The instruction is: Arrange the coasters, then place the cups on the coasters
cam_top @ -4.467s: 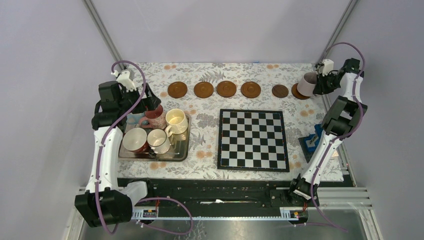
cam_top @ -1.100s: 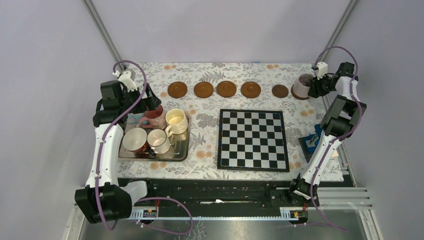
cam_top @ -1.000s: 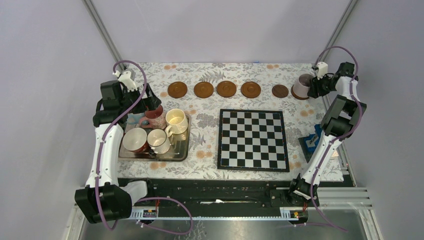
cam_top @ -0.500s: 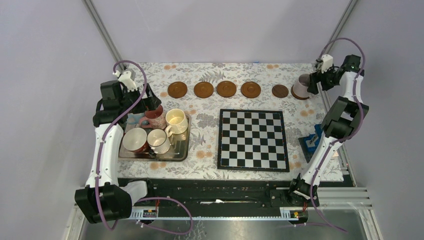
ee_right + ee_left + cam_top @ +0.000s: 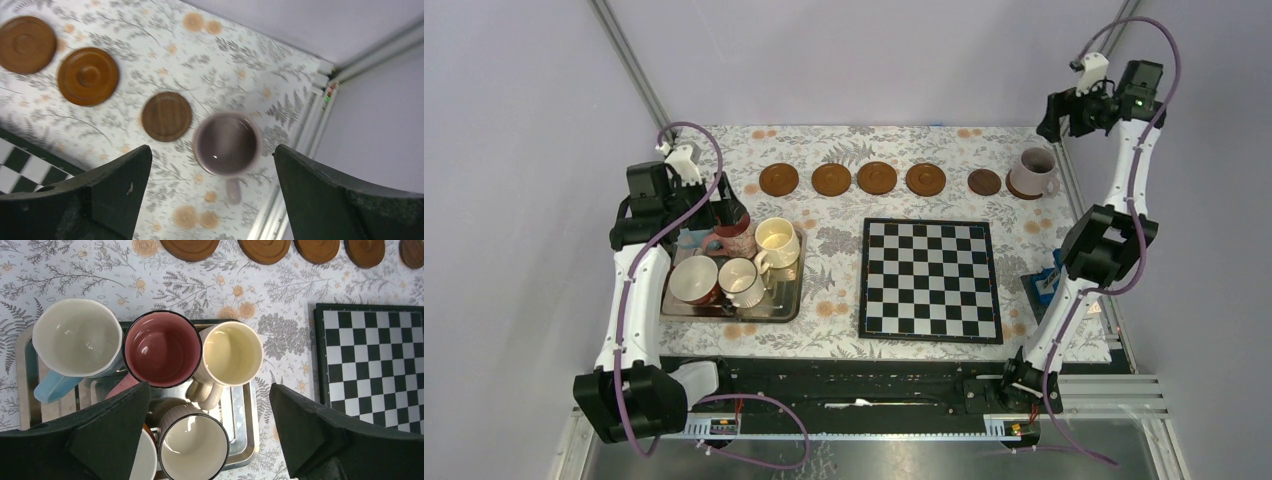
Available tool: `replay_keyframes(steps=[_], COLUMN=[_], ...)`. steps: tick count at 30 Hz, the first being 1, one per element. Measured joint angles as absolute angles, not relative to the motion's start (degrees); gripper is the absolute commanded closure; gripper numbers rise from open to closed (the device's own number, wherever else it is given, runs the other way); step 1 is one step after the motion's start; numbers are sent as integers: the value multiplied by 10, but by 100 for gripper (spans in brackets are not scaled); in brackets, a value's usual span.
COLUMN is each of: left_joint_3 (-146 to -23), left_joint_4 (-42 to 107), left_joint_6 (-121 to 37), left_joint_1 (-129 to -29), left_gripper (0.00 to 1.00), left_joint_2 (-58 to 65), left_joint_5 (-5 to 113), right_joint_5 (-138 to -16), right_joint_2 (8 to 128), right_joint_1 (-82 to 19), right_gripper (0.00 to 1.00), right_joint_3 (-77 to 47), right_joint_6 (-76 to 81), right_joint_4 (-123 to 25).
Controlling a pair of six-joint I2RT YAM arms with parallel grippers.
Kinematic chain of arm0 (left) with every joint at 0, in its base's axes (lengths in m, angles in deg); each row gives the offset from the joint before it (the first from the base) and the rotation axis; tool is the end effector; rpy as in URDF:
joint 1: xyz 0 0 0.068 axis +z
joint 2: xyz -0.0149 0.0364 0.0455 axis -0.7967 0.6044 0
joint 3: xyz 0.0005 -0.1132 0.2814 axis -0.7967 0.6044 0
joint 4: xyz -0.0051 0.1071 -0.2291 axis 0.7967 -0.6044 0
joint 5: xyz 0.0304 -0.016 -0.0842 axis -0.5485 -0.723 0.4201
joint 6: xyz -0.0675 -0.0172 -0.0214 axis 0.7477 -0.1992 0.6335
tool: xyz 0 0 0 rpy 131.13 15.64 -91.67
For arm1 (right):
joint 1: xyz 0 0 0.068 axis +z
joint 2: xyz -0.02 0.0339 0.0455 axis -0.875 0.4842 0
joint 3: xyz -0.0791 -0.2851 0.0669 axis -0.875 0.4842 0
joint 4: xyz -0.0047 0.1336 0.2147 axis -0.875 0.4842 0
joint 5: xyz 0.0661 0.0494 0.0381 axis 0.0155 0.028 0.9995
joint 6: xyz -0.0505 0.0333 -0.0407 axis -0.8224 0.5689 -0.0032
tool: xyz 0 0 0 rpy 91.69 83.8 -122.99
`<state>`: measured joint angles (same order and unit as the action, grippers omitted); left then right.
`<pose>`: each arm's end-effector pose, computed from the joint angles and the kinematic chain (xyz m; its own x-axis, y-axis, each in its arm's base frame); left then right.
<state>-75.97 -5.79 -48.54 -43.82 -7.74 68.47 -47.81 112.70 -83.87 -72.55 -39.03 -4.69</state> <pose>0.2344 0.0133 0.3588 -0.6045 -0.1727 -0.7776 0.1115 0.9483 -0.2973 0.4899 -0.1671 0.3690 -0.3889 -0.3324 -0.8592 -0.4195 0.8942 -0.1561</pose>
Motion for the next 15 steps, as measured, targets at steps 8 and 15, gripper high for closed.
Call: replay_keyframes(steps=[8, 15], left_joint_3=[-789, -789], left_joint_4=[-124, -177], left_joint_6=[-564, -640], left_joint_1=[-438, -438], left_gripper=[1, 1], left_joint_2=[-39, -34], left_joint_5=[695, 693], right_joint_5=[-485, -481], right_joint_2=[1059, 993], right_joint_1=[-735, -649], right_gripper=[0, 0], right_joint_3=[-701, -631], right_joint_6=[-344, -328], right_joint_4=[-35, -10])
